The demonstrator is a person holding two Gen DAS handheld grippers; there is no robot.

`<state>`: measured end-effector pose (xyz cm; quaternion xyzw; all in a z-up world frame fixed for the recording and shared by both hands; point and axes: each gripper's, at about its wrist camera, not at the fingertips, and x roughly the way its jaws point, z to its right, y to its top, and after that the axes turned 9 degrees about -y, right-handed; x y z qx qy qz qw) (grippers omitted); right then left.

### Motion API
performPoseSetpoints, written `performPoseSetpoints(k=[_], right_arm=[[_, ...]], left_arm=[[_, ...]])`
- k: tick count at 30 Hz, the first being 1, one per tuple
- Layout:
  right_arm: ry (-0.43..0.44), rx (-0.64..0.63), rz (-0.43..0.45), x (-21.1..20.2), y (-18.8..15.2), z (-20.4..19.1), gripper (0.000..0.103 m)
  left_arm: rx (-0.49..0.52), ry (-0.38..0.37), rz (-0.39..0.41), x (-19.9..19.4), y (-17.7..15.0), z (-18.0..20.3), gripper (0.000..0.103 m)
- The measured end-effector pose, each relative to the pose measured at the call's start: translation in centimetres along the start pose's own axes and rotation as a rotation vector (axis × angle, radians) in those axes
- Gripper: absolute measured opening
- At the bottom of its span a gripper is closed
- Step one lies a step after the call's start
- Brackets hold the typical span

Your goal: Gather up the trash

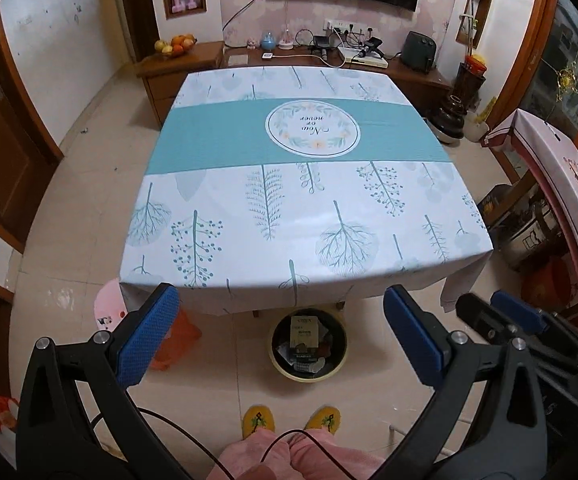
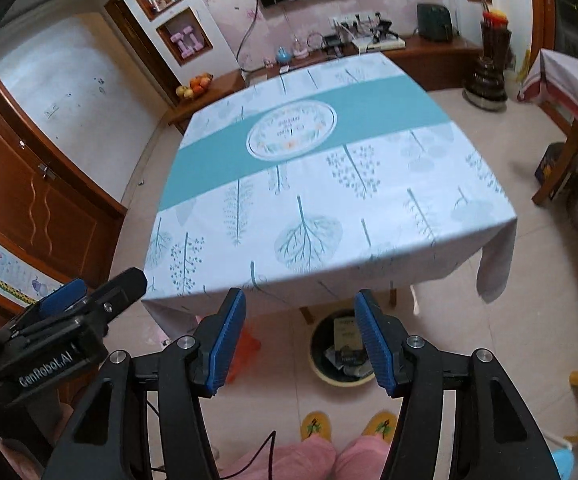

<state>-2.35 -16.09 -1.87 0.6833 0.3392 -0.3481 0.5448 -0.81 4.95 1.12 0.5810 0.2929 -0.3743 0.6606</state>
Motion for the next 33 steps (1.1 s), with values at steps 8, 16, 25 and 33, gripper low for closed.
performPoseSetpoints(k=[8, 16, 25, 33], right_arm=[[-0.003, -0.019, 0.036, -1.14, 0.27, -0.47, 0.058], [-0.014, -0.031, 0.048, -0.91, 0.30, -0.61, 0.058], [-0.024, -0.030, 0.057, -1.13, 0.38, -0.11, 0.058], [-0.024, -0.032, 0.055, -1.17, 0.36, -0.11, 0.058]], left_arm=[[-0.011, 0.006, 0.013, -0.78, -0.06, 0.25, 0.101], [-0.010, 0.008, 0.017, -0.84, 0.07, 0.20, 0.101], [-0.008, 0.009, 0.018, -0.89, 0.12, 0.23, 0.100], [-0.009, 0.010, 0.016, -0.86, 0.18, 0.27, 0.099]])
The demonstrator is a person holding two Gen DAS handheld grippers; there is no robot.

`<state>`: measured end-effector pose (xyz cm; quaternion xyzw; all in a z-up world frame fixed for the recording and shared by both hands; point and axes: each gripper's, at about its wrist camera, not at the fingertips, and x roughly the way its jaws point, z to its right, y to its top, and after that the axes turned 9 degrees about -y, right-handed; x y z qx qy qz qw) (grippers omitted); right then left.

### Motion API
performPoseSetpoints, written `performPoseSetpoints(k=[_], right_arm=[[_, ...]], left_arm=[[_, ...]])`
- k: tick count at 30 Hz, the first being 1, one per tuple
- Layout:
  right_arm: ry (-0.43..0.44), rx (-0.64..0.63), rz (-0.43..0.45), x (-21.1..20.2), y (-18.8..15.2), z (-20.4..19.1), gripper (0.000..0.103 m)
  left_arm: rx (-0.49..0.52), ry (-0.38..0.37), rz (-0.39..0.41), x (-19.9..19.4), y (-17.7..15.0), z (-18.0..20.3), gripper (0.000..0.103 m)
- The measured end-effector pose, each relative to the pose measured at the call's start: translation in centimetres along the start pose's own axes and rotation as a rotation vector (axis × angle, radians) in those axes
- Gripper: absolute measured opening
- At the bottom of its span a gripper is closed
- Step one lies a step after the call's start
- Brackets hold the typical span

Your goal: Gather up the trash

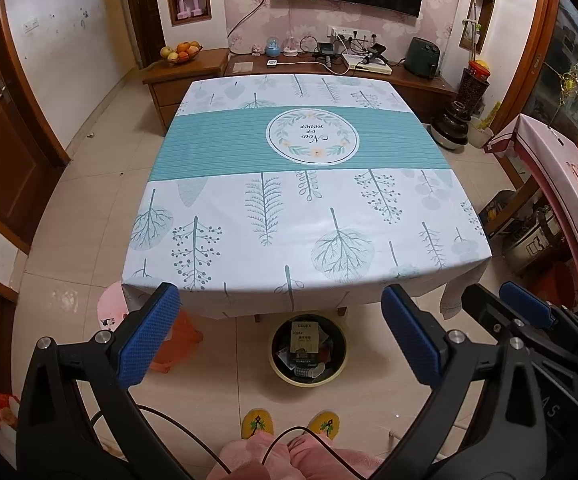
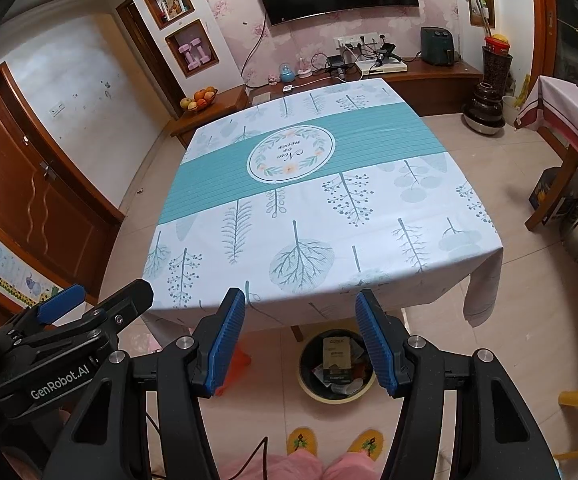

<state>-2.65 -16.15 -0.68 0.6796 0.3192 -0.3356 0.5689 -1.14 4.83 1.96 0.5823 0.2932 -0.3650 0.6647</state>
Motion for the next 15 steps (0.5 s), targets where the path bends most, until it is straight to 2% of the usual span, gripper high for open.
performPoseSetpoints(k=[15], right_arm=[[0.003, -0.012, 0.002, 0.16, 0.34, 0.60, 0.058]], left_arm=[[-0.006, 0.017, 0.005, -0.18, 0.40, 0.61, 0.099]])
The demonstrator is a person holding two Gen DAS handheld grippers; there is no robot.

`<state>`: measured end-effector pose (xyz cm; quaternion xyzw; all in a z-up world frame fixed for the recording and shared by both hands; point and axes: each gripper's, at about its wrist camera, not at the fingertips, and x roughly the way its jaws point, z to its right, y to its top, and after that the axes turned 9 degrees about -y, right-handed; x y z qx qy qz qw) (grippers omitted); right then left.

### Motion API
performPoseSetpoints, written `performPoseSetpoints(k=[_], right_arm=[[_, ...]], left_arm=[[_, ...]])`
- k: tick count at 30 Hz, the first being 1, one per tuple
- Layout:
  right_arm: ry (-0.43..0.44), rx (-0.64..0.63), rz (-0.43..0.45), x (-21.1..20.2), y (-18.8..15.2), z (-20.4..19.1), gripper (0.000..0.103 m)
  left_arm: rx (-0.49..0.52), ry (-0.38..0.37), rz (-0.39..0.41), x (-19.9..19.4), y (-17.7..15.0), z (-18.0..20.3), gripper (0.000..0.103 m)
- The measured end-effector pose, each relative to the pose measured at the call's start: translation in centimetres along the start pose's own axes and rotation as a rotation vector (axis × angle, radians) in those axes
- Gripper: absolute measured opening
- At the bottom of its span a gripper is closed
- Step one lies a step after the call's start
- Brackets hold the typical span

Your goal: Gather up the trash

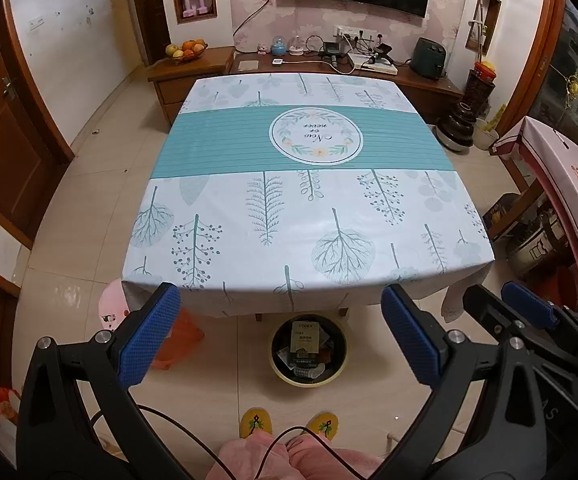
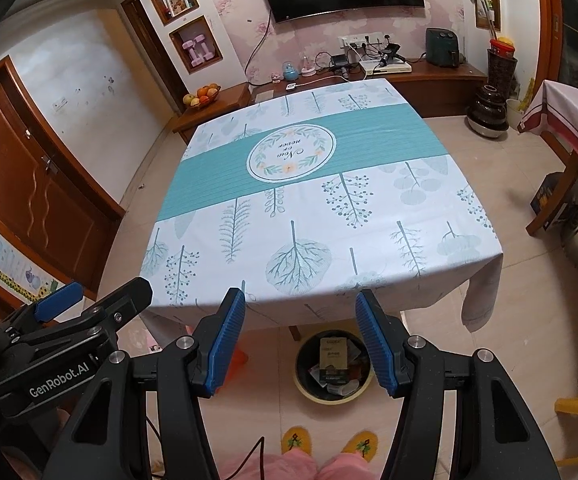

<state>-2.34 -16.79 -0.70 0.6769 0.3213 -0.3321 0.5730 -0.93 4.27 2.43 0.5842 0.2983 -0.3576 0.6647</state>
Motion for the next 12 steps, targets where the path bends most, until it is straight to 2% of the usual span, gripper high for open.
performPoseSetpoints(k=[12], right_arm=[[-0.002, -0.007, 0.002, 0.18, 0.24, 0.16, 0.058]], left_arm=[[-0.011, 0.018, 0.002, 0.33, -0.39, 0.64, 0.099]])
